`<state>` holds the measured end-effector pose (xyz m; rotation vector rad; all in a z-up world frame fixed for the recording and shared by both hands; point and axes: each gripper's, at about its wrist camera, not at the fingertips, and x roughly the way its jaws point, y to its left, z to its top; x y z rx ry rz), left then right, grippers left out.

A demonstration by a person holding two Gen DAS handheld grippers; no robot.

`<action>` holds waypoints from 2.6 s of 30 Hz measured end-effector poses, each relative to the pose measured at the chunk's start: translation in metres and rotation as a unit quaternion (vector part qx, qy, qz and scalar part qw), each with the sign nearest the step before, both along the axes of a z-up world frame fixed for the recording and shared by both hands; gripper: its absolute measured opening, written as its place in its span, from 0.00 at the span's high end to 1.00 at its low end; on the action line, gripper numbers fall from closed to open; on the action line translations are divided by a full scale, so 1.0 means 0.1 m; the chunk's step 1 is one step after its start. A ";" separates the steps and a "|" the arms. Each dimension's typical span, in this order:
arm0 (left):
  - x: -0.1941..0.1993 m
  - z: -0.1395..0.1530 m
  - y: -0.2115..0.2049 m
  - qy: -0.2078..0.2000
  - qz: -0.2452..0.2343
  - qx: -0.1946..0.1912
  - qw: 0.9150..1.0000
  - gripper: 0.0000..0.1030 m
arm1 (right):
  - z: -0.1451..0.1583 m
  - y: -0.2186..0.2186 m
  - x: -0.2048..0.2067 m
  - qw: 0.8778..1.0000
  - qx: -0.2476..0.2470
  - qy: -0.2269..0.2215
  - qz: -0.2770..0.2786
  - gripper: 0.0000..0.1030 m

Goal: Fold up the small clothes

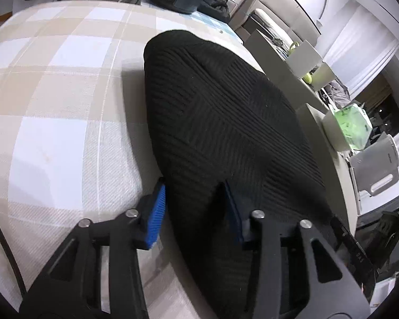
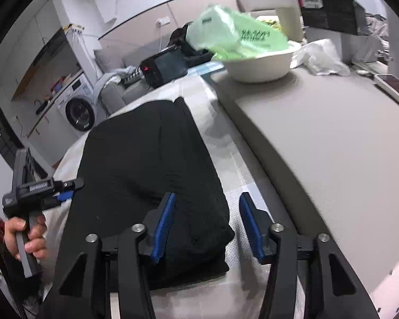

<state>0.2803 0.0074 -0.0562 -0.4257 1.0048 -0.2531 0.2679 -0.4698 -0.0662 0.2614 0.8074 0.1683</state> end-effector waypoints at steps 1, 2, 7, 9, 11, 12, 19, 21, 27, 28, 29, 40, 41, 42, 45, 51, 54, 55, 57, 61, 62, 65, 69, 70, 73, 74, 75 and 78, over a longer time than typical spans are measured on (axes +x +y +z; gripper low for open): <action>0.01 -0.01 -0.01 0.002 0.000 0.002 1.000 0.73 | -0.03 0.02 0.02 1.000 -0.013 0.009 0.004 0.63; 0.03 -0.01 -0.02 0.001 0.002 0.001 1.000 0.73 | -0.05 0.04 0.03 1.000 -0.020 0.009 0.009 0.66; 0.07 -0.03 -0.02 0.013 0.004 -0.022 1.000 0.72 | 0.02 0.04 0.05 1.000 -0.014 0.010 0.022 0.66; 0.08 -0.02 -0.04 0.017 -0.005 -0.029 0.999 0.61 | 0.10 0.00 0.09 1.000 -0.002 0.002 0.015 0.66; 0.11 -0.01 -0.09 0.013 -0.009 -0.031 0.999 0.55 | 0.14 0.01 0.19 1.000 -0.002 0.000 0.015 0.66; 0.13 0.00 -0.12 0.010 -0.008 -0.026 1.000 0.55 | 0.14 0.02 0.24 1.000 -0.003 0.001 0.018 0.66; 0.23 -0.02 -0.08 0.007 0.003 -0.018 1.000 0.75 | -0.11 0.31 0.57 0.996 -0.039 0.049 0.065 0.70; 0.24 -0.02 -0.05 0.006 0.007 -0.011 1.000 0.75 | -0.11 0.35 0.59 0.996 -0.034 0.050 0.071 0.75; 0.24 0.06 0.35 0.000 0.046 0.028 0.999 0.75 | -0.13 0.83 0.63 0.991 -0.025 0.053 0.119 0.80; 0.24 0.07 0.43 -0.001 0.054 0.032 0.998 0.75 | -0.14 0.98 0.63 0.990 -0.020 0.053 0.132 0.80; 0.25 0.08 0.55 0.000 0.069 0.035 0.997 0.75 | -0.14 1.10 0.62 0.988 -0.018 0.052 0.141 0.80; -0.29 0.41 0.68 -0.048 0.049 0.055 0.996 0.49 | 0.12 0.76 0.38 0.993 0.032 0.028 0.106 0.76; -0.38 0.42 0.57 -0.055 0.030 0.054 0.997 0.47 | 0.16 0.74 0.31 0.993 0.041 0.026 0.112 0.76; -0.44 0.42 0.47 -0.057 0.016 0.053 0.997 0.46 | 0.18 0.74 0.26 0.991 0.049 0.024 0.120 0.75; -0.63 0.39 0.14 -0.058 -0.038 0.051 0.996 0.43 | 0.18 0.81 0.10 0.985 0.080 0.034 0.151 0.65; -0.92 0.21 -0.31 -0.069 -0.095 0.092 0.989 0.43 | 0.17 1.16 -0.01 0.978 0.055 0.032 0.197 0.62; -0.94 0.17 -0.34 -0.072 -0.099 0.100 0.987 0.39 | 0.20 1.24 -0.02 0.972 0.061 0.034 0.225 0.60; -1.00 0.14 -0.32 -0.071 -0.099 0.097 0.988 0.37 | 0.16 1.25 0.00 0.971 0.053 0.048 0.228 0.59; -1.05 0.09 -0.31 -0.066 -0.101 0.096 0.988 0.35 | 0.05 1.28 0.03 0.972 0.031 0.073 0.221 0.59; -1.15 0.05 -0.24 -0.083 -0.102 0.090 0.987 0.34 | -0.03 1.26 -0.01 0.970 -0.005 0.080 0.227 0.73; -1.17 0.04 -0.20 -0.083 -0.101 0.086 0.988 0.34 | -0.03 1.26 -0.02 0.969 -0.007 0.082 0.232 0.73; -1.21 0.03 -0.14 -0.082 -0.101 0.078 0.988 0.34 | 0.10 1.26 0.02 0.968 -0.009 0.057 0.243 0.73; -1.22 0.03 -0.12 -0.084 -0.102 0.082 0.988 0.34 | 0.24 1.29 0.38 0.973 0.035 0.016 0.227 0.62; -1.22 0.04 -0.11 -0.085 -0.101 0.082 0.988 0.34 | 0.23 1.35 0.53 0.975 0.034 0.017 0.217 0.61; -1.24 0.05 -0.06 -0.087 -0.103 0.078 0.988 0.34 | 0.14 1.55 0.91 0.975 0.044 0.028 0.217 0.61; -1.24 0.05 -0.07 -0.087 -0.103 0.077 0.988 0.33 | 0.10 1.61 1.00 0.975 0.036 0.032 0.216 0.62; -1.25 0.05 -0.06 -0.086 -0.103 0.075 0.988 0.34 | 0.06 1.69 1.09 0.975 0.026 0.037 0.217 0.62; -1.22 0.06 -0.08 -0.085 -0.103 0.074 0.988 0.34 | -0.09 1.84 1.33 0.977 0.002 0.062 0.204 0.86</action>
